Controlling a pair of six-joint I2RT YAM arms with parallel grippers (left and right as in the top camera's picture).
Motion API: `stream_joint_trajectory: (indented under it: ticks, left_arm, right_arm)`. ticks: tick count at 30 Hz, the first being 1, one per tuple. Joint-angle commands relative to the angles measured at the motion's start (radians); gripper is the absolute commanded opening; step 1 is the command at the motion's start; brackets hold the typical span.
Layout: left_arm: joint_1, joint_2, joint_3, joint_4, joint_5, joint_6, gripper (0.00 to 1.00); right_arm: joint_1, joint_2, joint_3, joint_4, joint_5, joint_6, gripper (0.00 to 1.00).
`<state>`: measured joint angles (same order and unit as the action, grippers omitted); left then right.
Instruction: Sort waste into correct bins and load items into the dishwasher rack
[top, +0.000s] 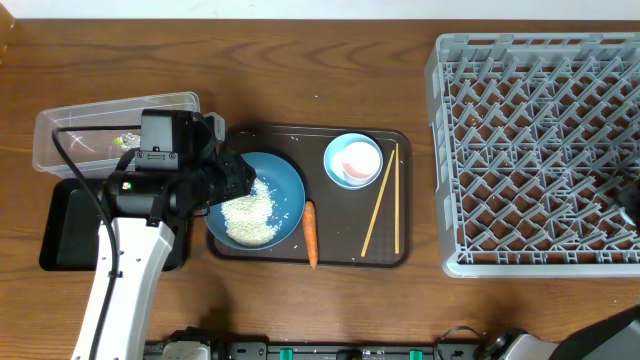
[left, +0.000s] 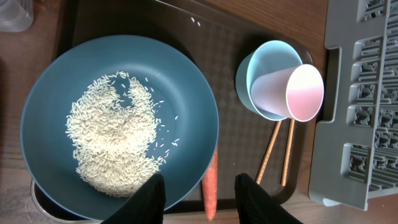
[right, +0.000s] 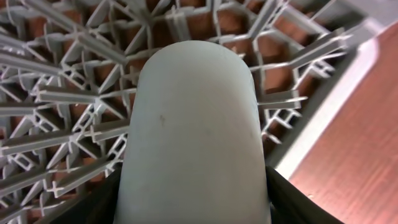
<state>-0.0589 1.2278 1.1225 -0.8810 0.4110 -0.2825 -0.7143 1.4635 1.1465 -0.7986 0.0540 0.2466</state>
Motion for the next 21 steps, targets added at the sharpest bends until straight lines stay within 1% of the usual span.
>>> stream_joint_trajectory:
  ticks: [1,2,5,6,7,9,13,17,19,21]
  left_arm:
    - [0.003,0.000,0.007,-0.002,-0.016,0.021,0.38]
    - [0.003,0.000,0.007,-0.002,-0.016,0.020,0.38]
    - [0.003,0.000,0.007,-0.002,-0.016,0.020,0.38]
    - [0.003,0.000,0.007,-0.002,-0.016,0.020,0.38]
    - [0.003,0.000,0.007,-0.002,-0.016,0.020,0.38]
    - [0.003,0.000,0.007,-0.001,-0.016,0.020,0.39]
    - [0.003,0.000,0.007,-0.001,-0.016,0.020,0.39]
    - [0.003,0.000,0.007,0.008,-0.016,0.020,0.39]
    - [0.002,0.000,0.007,0.019,-0.015,0.020,0.39]
    - [-0.004,0.000,0.007,0.032,-0.015,0.020,0.39]
  right_arm:
    - [-0.008,0.029,0.016,-0.002,-0.044,0.019,0.39]
    - [-0.008,0.040,0.016,-0.004,-0.044,0.019,0.46]
    - [-0.008,0.062,0.016,-0.008,-0.044,0.019,0.84]
    - [-0.008,0.064,0.016,-0.007,-0.045,0.019,0.91]
    - [-0.008,0.064,0.016,-0.005,-0.050,0.019,0.95]
    - [-0.008,0.055,0.018,0.003,-0.095,0.019,0.98]
    - [-0.006,0.000,0.038,0.010,-0.268,0.002,0.93]
    - [0.005,-0.090,0.083,-0.004,-0.437,-0.002,0.92]
    - [0.027,-0.145,0.091,-0.007,-0.505,-0.020,0.92]
    - [0.058,-0.195,0.091,-0.029,-0.525,-0.037,0.92]
